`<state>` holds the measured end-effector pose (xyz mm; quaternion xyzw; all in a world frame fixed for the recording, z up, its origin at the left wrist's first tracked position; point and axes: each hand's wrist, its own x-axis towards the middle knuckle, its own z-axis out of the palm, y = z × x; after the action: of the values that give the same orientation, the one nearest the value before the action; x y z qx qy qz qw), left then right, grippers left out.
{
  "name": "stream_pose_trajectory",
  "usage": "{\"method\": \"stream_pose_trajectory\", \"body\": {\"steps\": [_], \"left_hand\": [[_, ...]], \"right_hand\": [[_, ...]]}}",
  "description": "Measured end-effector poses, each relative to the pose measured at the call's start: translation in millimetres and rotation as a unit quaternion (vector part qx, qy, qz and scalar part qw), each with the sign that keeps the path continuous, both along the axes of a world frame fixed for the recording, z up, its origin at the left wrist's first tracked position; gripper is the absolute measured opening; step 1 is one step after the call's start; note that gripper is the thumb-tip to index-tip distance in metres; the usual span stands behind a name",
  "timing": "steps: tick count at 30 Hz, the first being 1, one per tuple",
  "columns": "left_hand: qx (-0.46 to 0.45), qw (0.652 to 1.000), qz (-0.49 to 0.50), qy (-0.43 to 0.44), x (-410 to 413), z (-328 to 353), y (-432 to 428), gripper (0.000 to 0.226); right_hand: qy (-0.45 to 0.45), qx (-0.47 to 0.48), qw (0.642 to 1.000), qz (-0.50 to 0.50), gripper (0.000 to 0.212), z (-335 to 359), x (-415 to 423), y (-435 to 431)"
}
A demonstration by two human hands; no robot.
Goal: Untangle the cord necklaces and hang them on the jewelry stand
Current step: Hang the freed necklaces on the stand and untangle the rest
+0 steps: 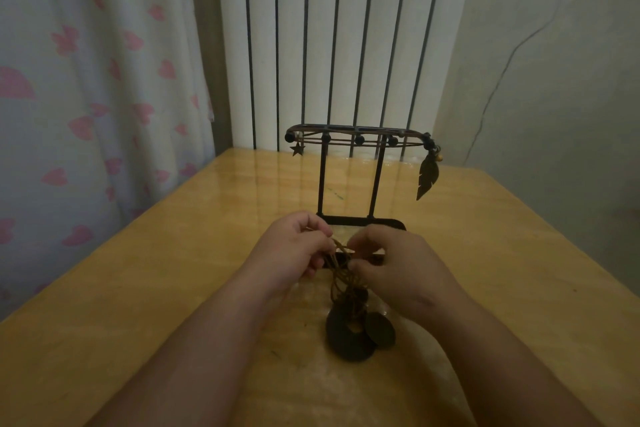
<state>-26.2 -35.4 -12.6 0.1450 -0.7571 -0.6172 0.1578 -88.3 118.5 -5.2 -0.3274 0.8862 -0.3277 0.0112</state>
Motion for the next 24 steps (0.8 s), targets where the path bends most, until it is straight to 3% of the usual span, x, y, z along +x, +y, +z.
{"method": "stream_pose_trajectory", "body": {"steps": [4,9,12,15,18,24], "left_hand": [[0.003,1.000,0.012,0.005,2,2,1,0.015],[-0.020,0.999,0.039,-0.004,-1,2,2,0.017],[-0.012,0.999,0.034,-0.004,-2,-1,3,0.017],[0.006,1.000,0.016,0.006,-3,-3,4,0.019],[-0.020,1.000,0.011,-0.003,-2,-2,3,0.022],[-0.052,0.998,-0.013,-0.033,2,4,9,0.027]], "right_hand": [[0.026,0.024,0.999,-0.019,0.016,0,-1,-2],[-0.075,-0.148,0.986,-0.032,0.021,6,-1,1],[-0.156,-0.268,0.950,-0.025,0.024,12,3,4],[-0.175,-0.338,0.924,-0.035,0.024,12,3,7],[-0.240,-0.416,0.877,-0.021,0.024,12,0,7],[-0.294,-0.510,0.808,0.016,0.022,15,-1,6]]}}
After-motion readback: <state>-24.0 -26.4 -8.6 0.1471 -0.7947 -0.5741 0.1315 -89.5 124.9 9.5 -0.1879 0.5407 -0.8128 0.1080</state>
